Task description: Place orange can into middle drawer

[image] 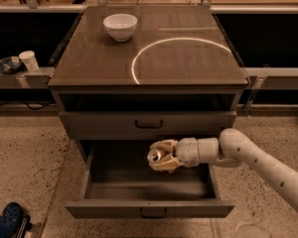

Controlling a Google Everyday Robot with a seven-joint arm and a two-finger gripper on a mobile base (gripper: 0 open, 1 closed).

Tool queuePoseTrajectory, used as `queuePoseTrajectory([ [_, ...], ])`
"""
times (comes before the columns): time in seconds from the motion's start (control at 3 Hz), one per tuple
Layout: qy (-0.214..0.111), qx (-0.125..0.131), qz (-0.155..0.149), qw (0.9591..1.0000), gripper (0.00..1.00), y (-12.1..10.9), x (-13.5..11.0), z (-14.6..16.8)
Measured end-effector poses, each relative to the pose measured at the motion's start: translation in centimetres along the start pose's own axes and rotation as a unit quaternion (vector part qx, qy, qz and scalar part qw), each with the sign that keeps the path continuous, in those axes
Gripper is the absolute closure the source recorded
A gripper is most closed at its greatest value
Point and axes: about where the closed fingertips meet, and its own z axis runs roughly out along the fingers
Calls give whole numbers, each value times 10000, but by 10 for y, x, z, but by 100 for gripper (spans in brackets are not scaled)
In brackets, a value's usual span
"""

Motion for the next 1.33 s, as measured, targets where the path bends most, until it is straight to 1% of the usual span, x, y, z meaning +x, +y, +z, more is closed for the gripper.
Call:
queuePoseTrajectory([
  [0.33, 510, -62, 42, 9987, 100, 5, 59, 20],
  [0.67, 737, 152, 148, 9971, 74, 8, 98, 31],
  [1.0, 736, 152, 148, 9971, 50, 8, 98, 31],
  [1.33, 736, 152, 148, 9971, 19, 8, 98, 32],
])
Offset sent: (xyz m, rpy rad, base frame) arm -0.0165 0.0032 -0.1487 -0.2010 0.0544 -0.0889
